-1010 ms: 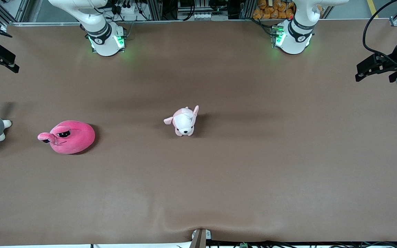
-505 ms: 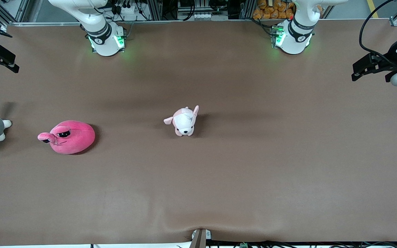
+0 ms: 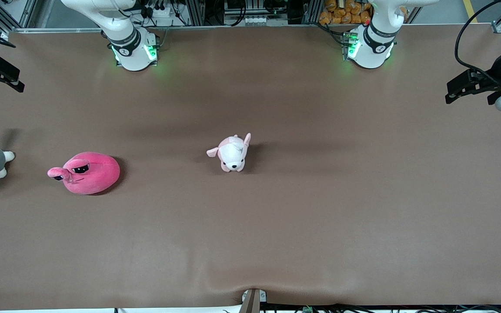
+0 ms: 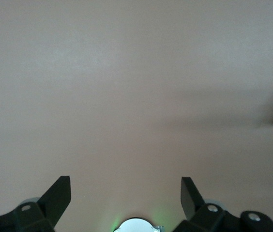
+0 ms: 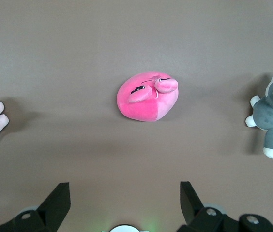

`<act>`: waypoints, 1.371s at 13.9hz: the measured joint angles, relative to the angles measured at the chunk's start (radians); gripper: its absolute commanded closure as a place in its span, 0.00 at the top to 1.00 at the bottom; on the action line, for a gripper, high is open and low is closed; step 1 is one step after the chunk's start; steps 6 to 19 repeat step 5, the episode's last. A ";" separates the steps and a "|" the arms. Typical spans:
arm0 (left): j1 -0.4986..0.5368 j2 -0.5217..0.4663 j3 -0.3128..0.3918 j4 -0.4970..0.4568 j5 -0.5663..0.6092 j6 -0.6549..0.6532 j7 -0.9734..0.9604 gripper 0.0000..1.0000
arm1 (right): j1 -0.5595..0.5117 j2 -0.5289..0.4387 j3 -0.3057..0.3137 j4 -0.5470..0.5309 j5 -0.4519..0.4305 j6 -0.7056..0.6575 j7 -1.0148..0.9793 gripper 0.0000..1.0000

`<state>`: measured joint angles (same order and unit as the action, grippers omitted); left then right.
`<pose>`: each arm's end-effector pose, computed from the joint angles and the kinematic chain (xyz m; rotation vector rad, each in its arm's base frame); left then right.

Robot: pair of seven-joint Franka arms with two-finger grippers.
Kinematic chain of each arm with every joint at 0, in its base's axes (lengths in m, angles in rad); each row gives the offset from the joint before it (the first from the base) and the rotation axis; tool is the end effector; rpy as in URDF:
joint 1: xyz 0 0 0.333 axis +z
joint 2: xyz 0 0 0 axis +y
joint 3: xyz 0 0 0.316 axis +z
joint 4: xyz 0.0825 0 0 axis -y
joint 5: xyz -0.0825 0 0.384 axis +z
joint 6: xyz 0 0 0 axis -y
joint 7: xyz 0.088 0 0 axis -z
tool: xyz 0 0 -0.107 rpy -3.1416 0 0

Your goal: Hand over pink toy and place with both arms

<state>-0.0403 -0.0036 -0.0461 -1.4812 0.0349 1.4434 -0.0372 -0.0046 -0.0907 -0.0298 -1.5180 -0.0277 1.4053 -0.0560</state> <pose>0.5386 -0.0426 0.6573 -3.1035 0.0704 0.0497 0.5070 -0.0217 0.6828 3.1176 0.0273 -0.0361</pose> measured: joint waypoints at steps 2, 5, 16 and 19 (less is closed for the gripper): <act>0.000 0.000 -0.001 0.000 0.000 0.000 0.000 1.00 | 0.000 0.000 0.000 0.000 0.000 0.000 0.000 1.00; 0.000 0.004 -0.004 -0.001 0.000 0.000 0.000 1.00 | 0.000 0.000 0.000 0.000 0.000 0.000 0.000 1.00; 0.000 0.004 -0.004 -0.001 0.000 0.000 0.000 1.00 | 0.000 0.000 0.000 0.000 0.000 0.000 0.000 1.00; 0.000 0.004 -0.004 -0.001 0.000 0.000 0.000 1.00 | 0.000 0.000 0.000 0.000 0.000 0.000 0.000 1.00</act>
